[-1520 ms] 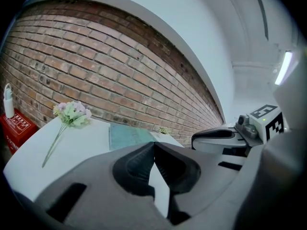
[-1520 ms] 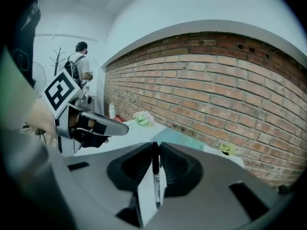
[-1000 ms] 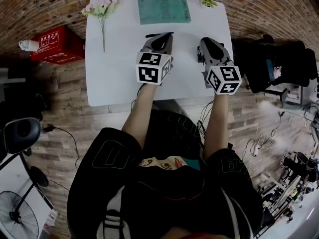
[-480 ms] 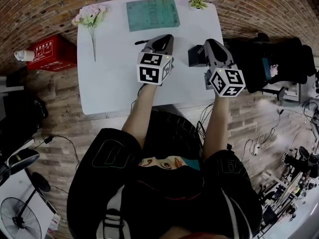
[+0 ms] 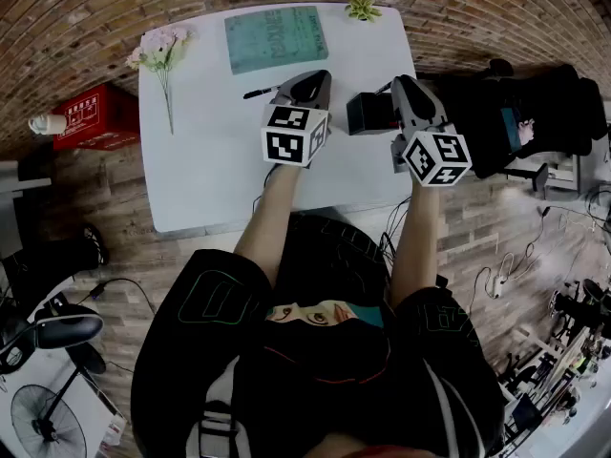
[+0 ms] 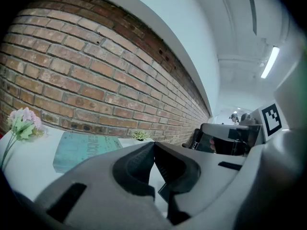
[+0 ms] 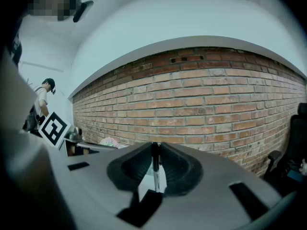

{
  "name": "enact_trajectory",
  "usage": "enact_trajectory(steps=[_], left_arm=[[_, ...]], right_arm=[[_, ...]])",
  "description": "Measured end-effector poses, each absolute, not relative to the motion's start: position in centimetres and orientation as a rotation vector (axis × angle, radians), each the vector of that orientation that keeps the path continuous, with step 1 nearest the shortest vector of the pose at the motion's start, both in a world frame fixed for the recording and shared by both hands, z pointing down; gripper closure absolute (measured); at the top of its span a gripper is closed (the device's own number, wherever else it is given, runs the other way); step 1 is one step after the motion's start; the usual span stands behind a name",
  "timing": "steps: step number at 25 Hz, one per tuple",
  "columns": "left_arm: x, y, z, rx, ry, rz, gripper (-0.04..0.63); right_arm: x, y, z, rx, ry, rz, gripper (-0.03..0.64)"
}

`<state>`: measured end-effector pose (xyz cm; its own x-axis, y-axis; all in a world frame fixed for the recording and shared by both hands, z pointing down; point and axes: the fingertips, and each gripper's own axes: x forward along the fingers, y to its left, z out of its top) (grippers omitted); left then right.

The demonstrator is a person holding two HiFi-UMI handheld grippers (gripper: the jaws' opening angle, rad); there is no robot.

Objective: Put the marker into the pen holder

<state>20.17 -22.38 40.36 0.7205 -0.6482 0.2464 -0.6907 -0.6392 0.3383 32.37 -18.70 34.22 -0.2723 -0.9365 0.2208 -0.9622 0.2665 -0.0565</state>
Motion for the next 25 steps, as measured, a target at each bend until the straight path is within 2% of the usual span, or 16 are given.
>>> enact_trajectory(steps=[13,25], left_arm=[[24.0,-21.8,42.1,2.508,-1.033,0.230,0.591],[23.6,-20.3,44.9,2.424,-1.120,0.367,0.591]], right_arm=[[36.4,-18.4,37.7,1.771,-2.385,0.398,0.554],[36.7,-18.0,42.2,1.660,-2.421,0.478,0.552]])
